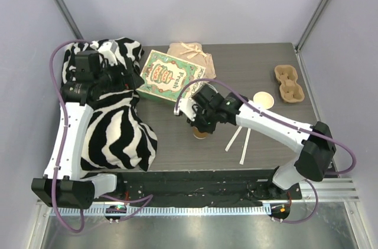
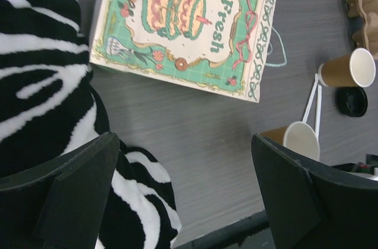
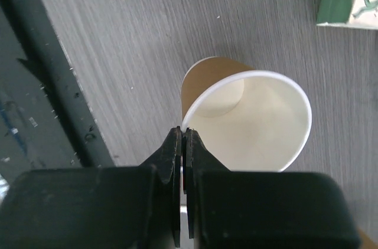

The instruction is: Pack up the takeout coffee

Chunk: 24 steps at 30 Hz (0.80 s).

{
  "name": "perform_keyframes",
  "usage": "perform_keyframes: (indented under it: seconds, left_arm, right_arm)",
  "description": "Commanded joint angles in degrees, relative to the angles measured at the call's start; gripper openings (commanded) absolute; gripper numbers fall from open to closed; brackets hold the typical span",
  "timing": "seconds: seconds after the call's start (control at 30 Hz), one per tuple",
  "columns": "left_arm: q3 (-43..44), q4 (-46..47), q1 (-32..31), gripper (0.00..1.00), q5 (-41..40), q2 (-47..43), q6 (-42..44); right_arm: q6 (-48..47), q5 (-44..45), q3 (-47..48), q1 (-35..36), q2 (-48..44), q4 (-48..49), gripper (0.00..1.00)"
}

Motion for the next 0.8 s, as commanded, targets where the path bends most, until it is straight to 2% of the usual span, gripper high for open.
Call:
perform_keyframes:
  seconds: [0.0,0.17,0.33,0.37,0.5,0.53,0.57,0.6,0.63,0.67,0.73,0.77]
  left_arm:
    - [-0.9,2.7,0.4,1.00,4.3,-0.8,-1.5]
    - [-0.1,2.7,0.7,1.00,6.6,0.5,-1.5]
    - [0.7,3.3,0.6,1.00,6.6,1.9,-1.6]
    - [0.7,3.3,0.7,1.00,6.5,1.9,-1.7]
    - [0.5,3.1,0.6,1.00,7.1,2.5,-2.2]
    - [0.4,3.1,0.7,1.00,7.3,2.5,-2.1]
    - [0.4,3.3,0.7,1.00,7.6,2.5,-2.1]
    - [0.4,3.3,0.6,1.00,8.1,2.4,-2.1]
    - [0.4,3.5,0.7,1.00,8.3,2.4,-2.2]
    - [0.4,4.1,0.6,1.00,8.4,2.3,-2.9]
    - [0.4,4.6,0.6,1.00,9.1,2.6,-3.7]
    - [0.4,5.2,0.6,1.00,9.7,2.5,-3.7]
  right_arm:
    - [1.3,12.0,-3.4,5.6,0.7,9.4,0.04]
    - [3.3,17.1,-4.8,8.5,3.3,11.4,0.08]
    - [4.1,20.0,-4.7,9.3,4.3,12.1,0.21]
    - [4.1,20.0,-4.7,9.4,4.4,12.1,0.30]
    - [3.4,18.8,-4.4,9.3,2.1,10.5,0.55]
    - [3.0,17.2,-3.8,9.3,1.1,9.9,0.60]
    - [1.6,15.6,-3.4,8.8,-0.1,9.3,0.77]
    - [1.0,13.9,-2.6,8.0,-1.3,6.8,0.79]
    - [0.7,8.0,0.2,6.6,-1.9,4.9,0.80]
    - [0.7,4.5,1.5,1.9,-2.3,2.3,0.84]
    - [0.5,-5.6,3.9,-2.7,-4.1,1.1,0.89]
    - [-0.2,-7.4,4.8,-4.8,-4.7,0.0,0.93]
